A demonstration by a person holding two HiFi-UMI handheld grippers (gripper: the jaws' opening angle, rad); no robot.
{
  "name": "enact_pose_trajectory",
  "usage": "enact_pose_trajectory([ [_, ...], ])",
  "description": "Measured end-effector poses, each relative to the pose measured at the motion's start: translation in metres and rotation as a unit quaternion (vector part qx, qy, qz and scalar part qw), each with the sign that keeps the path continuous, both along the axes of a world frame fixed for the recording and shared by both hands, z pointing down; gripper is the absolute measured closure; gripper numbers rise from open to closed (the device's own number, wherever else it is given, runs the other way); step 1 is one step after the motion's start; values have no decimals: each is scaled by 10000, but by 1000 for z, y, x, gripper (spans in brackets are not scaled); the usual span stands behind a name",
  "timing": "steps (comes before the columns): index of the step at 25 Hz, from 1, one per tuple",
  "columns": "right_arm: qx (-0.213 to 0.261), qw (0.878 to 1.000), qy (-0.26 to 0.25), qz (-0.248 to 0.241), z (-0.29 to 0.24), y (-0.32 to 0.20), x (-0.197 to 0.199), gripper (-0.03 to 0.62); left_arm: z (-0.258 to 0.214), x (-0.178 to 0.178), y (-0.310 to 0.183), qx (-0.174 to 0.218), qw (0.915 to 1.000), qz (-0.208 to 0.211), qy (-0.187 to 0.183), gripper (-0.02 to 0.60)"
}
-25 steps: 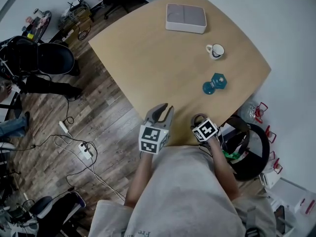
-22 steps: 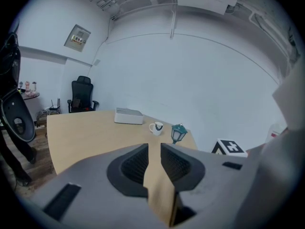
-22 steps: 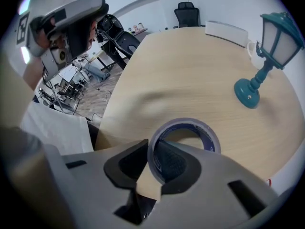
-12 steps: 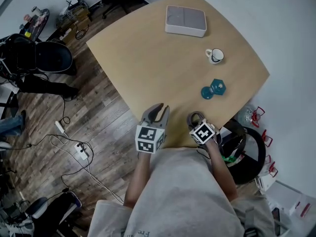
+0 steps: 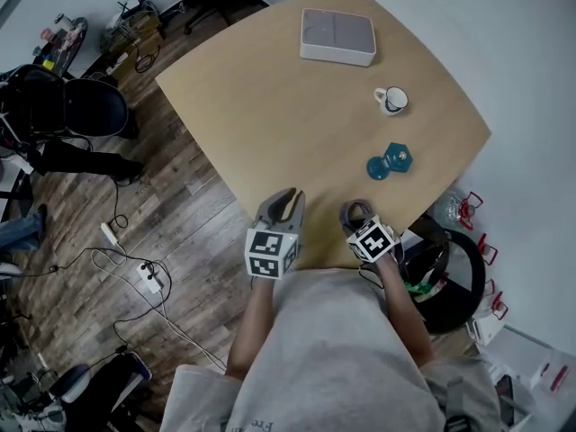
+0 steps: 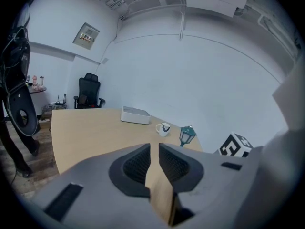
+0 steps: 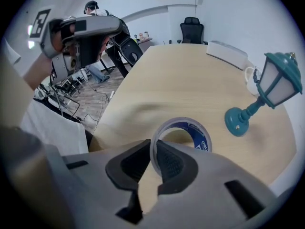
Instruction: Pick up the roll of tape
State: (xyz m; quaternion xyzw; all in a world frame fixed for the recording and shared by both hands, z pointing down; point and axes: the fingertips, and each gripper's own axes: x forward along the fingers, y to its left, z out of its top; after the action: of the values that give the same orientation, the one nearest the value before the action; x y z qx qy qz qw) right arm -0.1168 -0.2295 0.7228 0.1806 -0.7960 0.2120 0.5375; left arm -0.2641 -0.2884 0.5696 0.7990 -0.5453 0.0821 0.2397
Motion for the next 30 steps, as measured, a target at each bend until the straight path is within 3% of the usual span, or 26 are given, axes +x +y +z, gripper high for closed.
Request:
enact_pose_trajectory([
  [4,155,9995,-183,189,-12,-7,-3,550,-4,3,0,47,10000,63,2,531],
  [9,226,9978,-473,410,-24,-9,-6,549,-8,3,6,94,9999,117,8,577],
  [19,401,9924,-941,677,-41,-8,-9,551,-9,8,25,102,9998,157,-77,578],
  [25,374,9809,-1604,1036,-60,-6,-7,550,-6,16,44,27,9998,139,-159,577],
  [30,341,9624,-2330,1356,-84,-2,-8,551,-9,23,60,7,9997,64,-245,577],
])
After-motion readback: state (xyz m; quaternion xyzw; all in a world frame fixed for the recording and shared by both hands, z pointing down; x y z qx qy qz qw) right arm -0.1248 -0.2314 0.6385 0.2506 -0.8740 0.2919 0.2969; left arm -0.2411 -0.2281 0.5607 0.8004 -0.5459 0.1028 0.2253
